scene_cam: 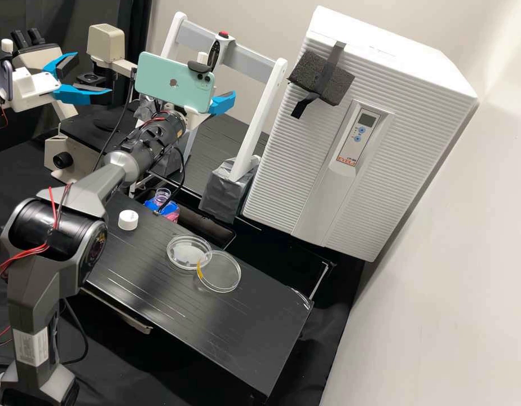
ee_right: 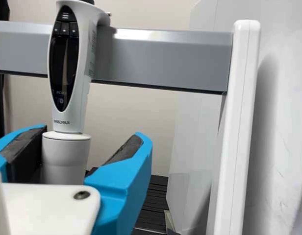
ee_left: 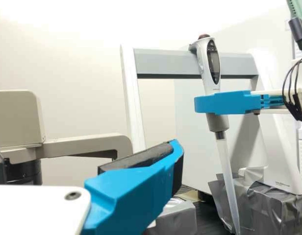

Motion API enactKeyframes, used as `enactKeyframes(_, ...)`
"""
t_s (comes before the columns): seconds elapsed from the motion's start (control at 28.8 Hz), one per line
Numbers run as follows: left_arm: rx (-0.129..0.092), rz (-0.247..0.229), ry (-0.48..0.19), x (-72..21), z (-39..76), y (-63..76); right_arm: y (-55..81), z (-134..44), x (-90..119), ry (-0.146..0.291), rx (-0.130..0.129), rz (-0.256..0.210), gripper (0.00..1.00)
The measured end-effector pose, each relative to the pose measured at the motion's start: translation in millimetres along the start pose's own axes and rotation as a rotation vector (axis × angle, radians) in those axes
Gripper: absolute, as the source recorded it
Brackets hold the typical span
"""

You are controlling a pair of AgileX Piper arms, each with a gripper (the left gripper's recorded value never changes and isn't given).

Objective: Use the pipette

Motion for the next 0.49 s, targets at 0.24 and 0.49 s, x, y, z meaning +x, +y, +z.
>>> enactKeyframes(0.24, -0.003, -0.01, 0.013, -2.4, -4.0, -2.5, -1.3, -1.3, -0.2, 0.001, -0.013, -0.003, 0.0)
enactKeyframes(0.49, -0.01, -0.009, 0.018, -2.8, -5.5, -2.4, -4.0, -4.0, -0.8, 0.001, 0.004, -0.009, 0.0)
